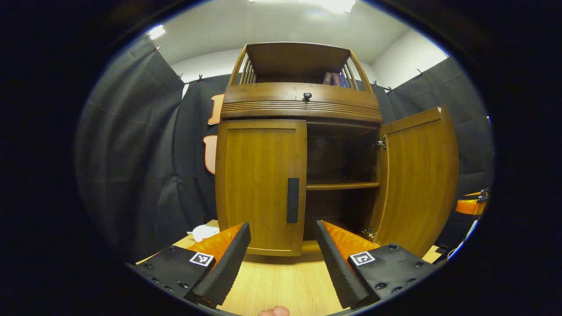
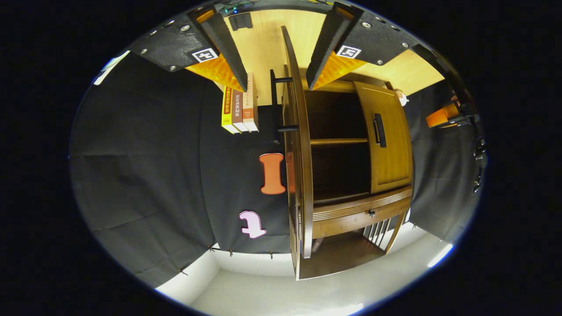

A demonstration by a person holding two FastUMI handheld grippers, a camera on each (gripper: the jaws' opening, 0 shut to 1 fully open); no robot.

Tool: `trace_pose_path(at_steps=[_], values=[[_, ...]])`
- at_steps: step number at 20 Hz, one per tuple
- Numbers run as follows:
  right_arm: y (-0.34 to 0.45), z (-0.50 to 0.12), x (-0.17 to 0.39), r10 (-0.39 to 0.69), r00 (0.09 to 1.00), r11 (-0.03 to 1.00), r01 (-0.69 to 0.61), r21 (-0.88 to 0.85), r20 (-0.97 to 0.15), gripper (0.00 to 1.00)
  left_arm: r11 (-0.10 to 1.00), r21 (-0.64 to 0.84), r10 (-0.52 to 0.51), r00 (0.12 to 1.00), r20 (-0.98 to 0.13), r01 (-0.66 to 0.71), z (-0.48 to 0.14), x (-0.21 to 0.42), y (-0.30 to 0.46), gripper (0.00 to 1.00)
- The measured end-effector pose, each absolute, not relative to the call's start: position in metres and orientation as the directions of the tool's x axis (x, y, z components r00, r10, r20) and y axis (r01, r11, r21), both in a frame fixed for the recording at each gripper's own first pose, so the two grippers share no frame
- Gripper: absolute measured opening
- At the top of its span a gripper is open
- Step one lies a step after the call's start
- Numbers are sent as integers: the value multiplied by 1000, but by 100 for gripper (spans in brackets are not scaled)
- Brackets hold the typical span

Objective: Open the right door of the double-door shoe cabinet with the right hand, and open the left door with the left hand.

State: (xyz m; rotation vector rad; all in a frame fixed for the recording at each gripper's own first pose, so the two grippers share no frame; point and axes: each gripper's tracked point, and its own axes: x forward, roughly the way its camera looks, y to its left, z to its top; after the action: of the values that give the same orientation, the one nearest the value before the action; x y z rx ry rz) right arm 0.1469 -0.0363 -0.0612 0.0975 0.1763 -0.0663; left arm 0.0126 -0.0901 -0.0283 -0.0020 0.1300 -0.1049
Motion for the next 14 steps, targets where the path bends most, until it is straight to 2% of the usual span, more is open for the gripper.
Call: trace_pose_path(at_steps=[1, 3, 4, 6, 7, 9, 10, 13, 14], values=[[-26, -61, 148, -28, 984, 991, 50, 120, -174, 92, 992, -38, -127, 984, -124, 123, -25, 19, -96, 98], [-20, -58, 151, -18, 988, 987, 43, 154, -156, 98, 986, -79, -157, 982, -102, 149, -17, 36, -105, 98], [-20, -57, 153, -24, 988, 986, 48, 159, -150, 92, 985, -77, -160, 983, -91, 154, -15, 48, -108, 97], [-22, -55, 153, -37, 989, 987, 59, 153, -146, 92, 985, -67, -166, 982, -88, 160, -15, 72, -113, 98], [-22, -53, 152, -38, 989, 987, 59, 147, -141, 96, 983, -68, -177, 980, -85, 172, -16, 85, -117, 96], [-22, -51, 154, -40, 990, 989, 59, 136, -133, 93, 981, -49, -191, 978, -84, 188, -22, 111, -121, 97], [-22, -51, 153, -44, 989, 989, 63, 131, -139, 99, 981, -36, -195, 977, -88, 192, -27, 128, -125, 96], [-19, -54, 149, -38, 987, 989, 60, 137, -157, 99, 985, 1, -172, 977, -127, 173, -55, 174, -125, 98], [-16, -52, 148, -34, 987, 987, 57, 147, -155, 86, 986, 1, -163, 977, -137, 165, -62, 186, -124, 97]])
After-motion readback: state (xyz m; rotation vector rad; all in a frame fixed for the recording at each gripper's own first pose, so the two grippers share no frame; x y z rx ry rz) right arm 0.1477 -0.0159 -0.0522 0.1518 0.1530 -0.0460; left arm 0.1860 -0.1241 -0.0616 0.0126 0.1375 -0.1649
